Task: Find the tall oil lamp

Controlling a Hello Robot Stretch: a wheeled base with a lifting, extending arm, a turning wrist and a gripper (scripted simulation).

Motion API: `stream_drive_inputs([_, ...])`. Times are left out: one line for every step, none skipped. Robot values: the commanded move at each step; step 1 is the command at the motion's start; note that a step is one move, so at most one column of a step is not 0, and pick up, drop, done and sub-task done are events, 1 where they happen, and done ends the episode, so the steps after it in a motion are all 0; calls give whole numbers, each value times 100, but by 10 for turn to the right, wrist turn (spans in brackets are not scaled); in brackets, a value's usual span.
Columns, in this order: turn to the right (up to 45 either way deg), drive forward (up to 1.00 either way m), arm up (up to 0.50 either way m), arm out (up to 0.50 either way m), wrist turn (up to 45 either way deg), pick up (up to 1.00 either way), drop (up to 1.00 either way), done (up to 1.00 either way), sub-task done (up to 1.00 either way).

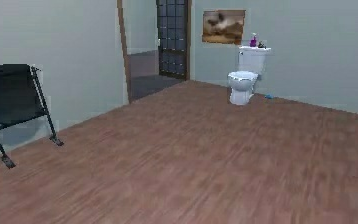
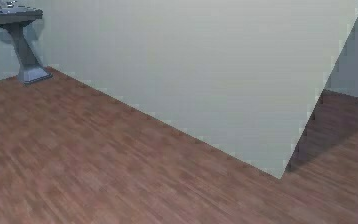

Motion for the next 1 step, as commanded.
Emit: stream_drive_inputs([-30,0,0,0,0,0,0,0,0])
